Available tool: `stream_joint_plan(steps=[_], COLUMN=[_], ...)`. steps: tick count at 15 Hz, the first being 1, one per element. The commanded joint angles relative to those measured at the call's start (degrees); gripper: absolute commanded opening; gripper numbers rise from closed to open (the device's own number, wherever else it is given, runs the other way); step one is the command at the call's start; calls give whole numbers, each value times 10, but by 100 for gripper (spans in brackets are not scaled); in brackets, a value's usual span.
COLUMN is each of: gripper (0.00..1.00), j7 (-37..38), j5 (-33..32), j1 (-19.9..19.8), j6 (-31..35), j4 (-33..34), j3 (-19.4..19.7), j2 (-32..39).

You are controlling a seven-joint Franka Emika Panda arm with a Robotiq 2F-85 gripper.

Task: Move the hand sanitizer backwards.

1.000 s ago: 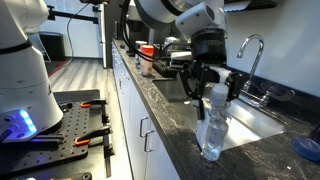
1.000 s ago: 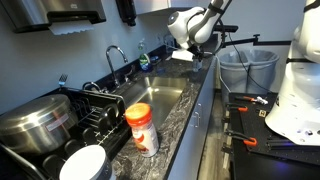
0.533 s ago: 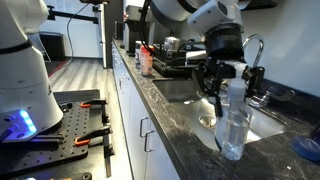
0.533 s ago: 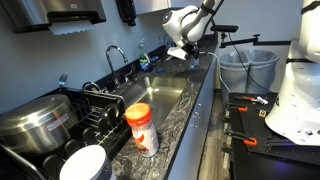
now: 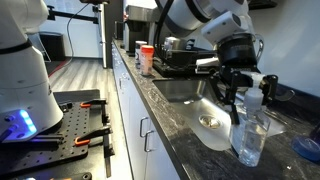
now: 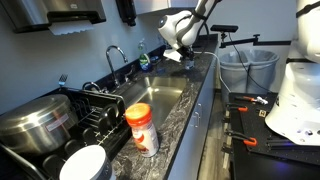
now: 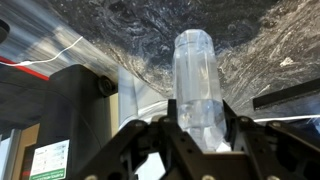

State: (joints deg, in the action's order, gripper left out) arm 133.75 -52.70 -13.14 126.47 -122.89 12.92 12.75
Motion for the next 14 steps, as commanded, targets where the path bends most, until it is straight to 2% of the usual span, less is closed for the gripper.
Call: stream_joint_plan(steps=[1, 6, 14], gripper=[17, 17, 17], j7=[-39, -84, -140], j5=[6, -6, -47], j1=[2, 4, 6], j6=[44, 107, 146], j4=[14, 9, 6], j3=[1, 9, 19], j2=[18, 23, 25])
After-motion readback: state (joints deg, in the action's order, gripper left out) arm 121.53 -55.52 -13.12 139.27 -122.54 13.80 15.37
